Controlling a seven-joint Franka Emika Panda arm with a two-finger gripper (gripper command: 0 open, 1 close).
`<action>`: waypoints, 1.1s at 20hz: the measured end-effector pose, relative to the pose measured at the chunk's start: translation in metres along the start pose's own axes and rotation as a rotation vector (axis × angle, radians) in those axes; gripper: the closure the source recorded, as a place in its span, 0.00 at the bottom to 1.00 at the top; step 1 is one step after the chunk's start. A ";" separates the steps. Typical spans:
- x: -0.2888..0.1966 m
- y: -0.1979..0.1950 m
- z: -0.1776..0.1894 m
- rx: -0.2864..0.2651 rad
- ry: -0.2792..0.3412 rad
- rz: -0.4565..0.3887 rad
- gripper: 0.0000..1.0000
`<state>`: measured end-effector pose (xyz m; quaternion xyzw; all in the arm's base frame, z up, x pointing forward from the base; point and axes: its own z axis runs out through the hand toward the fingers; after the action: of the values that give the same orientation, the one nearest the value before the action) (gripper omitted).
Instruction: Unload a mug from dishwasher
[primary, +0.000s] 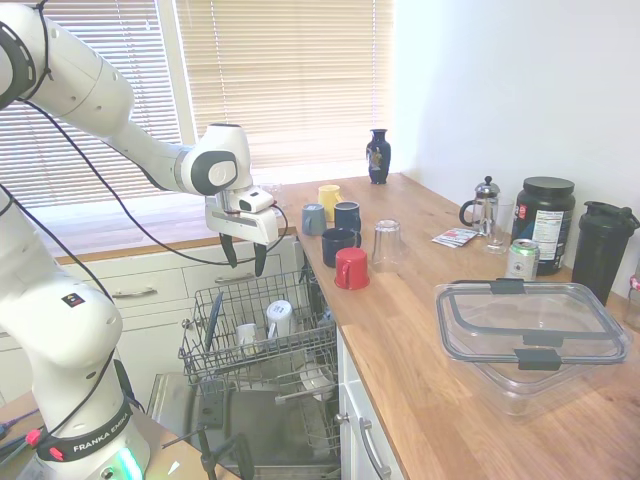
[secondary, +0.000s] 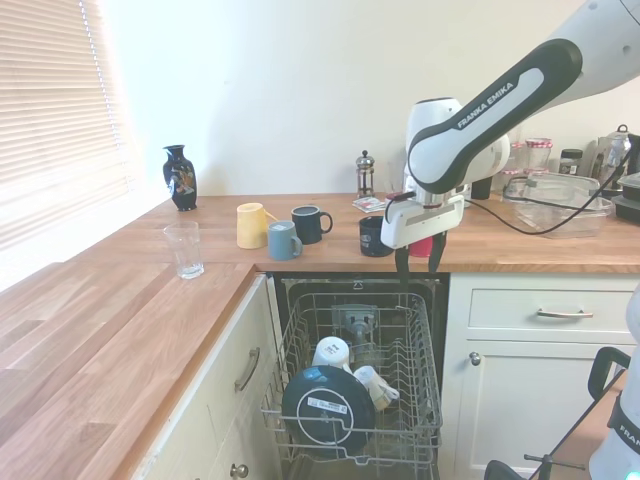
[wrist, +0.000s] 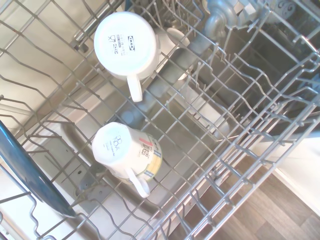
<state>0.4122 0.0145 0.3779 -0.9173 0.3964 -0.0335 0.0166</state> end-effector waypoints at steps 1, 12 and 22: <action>0.000 0.000 0.001 -0.001 -0.001 0.000 0.00; -0.039 -0.032 0.046 -0.107 0.010 -0.183 0.00; -0.091 -0.050 0.141 -0.238 0.043 -0.337 0.00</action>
<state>0.3970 0.1151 0.2355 -0.9652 0.2389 -0.0083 -0.1062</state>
